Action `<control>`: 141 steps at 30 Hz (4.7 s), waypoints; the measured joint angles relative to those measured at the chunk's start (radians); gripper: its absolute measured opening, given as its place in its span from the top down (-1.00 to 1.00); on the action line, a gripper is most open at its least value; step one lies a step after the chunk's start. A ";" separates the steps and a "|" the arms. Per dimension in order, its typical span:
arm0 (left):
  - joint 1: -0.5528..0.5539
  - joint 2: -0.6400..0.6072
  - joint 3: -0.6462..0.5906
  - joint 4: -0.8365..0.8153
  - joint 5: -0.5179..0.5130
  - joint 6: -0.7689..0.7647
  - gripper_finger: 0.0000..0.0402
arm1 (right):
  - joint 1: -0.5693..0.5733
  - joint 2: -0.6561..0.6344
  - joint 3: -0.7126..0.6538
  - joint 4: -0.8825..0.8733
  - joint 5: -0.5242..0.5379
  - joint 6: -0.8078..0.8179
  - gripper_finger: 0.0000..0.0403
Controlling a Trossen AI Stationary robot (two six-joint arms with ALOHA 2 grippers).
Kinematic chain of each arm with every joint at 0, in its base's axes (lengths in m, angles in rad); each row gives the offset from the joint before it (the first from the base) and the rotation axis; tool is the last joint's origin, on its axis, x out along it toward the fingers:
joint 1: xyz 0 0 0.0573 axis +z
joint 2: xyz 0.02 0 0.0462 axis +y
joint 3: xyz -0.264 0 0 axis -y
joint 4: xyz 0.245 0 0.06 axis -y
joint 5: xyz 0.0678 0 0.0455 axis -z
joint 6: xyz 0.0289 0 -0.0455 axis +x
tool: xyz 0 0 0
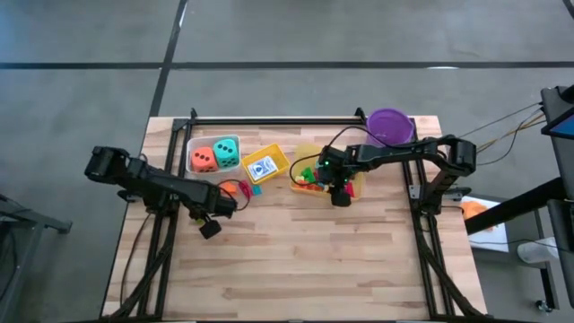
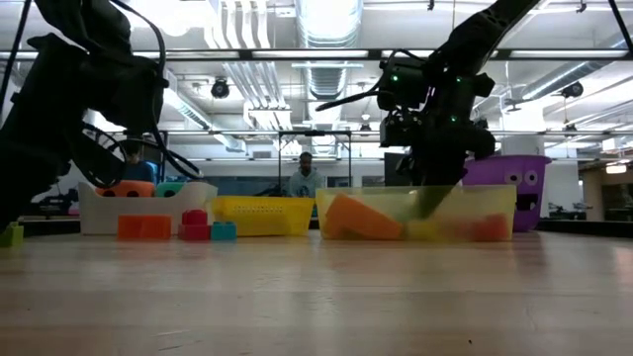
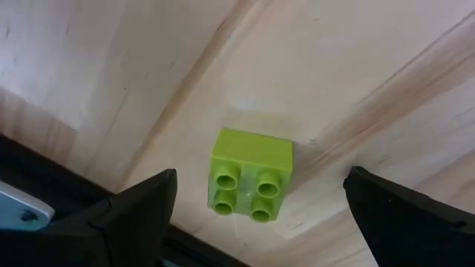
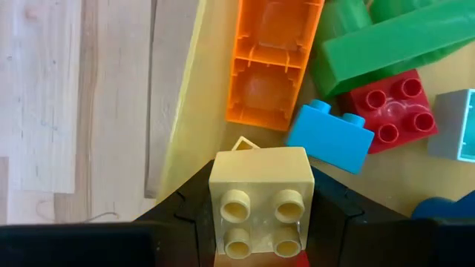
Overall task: Pick & Place Toys
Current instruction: Put the yellow game piece into the yellow bin, then put the green game piece into the yellow bin
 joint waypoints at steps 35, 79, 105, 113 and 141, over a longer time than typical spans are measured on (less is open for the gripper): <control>0.000 0.002 -0.007 0.031 0.043 0.021 -0.21 | 0.005 0.001 0.024 -0.029 0.071 0.099 -0.67; 0.007 -0.283 0.180 0.674 -0.066 0.077 0.38 | 0.409 -0.244 0.117 0.245 0.601 -0.002 -0.67; 0.054 -0.157 0.302 1.265 0.081 0.332 0.38 | 0.665 -0.157 0.237 0.823 0.848 -0.435 -0.67; 0.053 -0.105 0.358 1.266 0.145 0.334 0.38 | 0.657 -0.140 0.260 0.808 0.800 -0.446 -0.67; 0.067 -0.099 0.367 1.264 0.150 0.260 -0.38 | 0.654 -0.140 0.263 0.749 0.829 -0.405 0.33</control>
